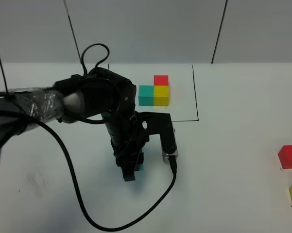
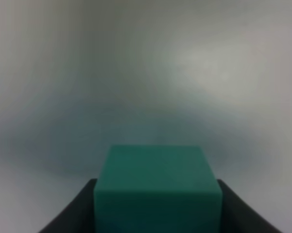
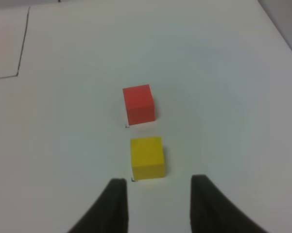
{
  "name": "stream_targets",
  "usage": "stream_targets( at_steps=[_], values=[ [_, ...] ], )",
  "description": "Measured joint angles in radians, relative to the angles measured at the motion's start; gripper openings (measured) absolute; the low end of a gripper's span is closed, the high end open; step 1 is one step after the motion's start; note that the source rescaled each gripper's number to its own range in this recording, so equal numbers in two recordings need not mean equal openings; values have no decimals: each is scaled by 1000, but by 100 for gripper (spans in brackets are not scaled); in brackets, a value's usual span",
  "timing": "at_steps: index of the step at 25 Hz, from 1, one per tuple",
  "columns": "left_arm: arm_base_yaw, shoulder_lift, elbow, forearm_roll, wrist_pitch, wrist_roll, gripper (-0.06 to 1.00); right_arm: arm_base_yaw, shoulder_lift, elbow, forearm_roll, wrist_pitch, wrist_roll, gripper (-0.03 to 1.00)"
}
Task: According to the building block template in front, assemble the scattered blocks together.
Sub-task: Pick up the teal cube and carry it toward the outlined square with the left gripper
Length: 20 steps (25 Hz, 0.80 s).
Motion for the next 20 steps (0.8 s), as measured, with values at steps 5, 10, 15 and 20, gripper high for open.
stream_targets(
  at_steps=[5,10,15,20],
  values=[
    [-14,46,-4,-5,-3,14,0,0,0,0,1,0,0,0],
    [-14,59,-5,-6,-17,15,0,0,0,0,1,0,0,0],
    [-14,74,-5,-5,-47,15,0,0,0,0,1,0,0,0],
    [-14,76,-5,-6,-56,15,0,0,0,0,1,0,0,0]
  ],
)
